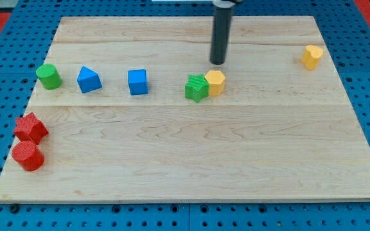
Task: Separate the yellow hexagon from the green star
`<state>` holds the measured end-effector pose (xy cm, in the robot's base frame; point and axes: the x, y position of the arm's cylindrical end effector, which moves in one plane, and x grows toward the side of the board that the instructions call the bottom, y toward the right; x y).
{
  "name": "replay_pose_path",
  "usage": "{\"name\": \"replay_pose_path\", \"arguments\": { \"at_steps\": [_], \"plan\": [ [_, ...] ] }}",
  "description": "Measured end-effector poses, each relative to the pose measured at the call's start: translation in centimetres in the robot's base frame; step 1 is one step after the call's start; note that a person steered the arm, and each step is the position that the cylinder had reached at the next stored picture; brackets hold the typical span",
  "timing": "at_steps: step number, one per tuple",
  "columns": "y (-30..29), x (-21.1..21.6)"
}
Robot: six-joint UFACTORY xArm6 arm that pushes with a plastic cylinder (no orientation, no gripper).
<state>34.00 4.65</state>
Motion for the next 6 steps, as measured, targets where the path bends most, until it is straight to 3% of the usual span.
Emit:
{"name": "replay_pose_path", "arguments": {
  "at_steps": [2, 3, 4, 5, 6],
  "plan": [
    [5.1, 8.4],
    [6.4, 9.2],
    [7.3, 5.4],
    [4.1, 8.8],
    [3.8, 15.3]
  ]
}}
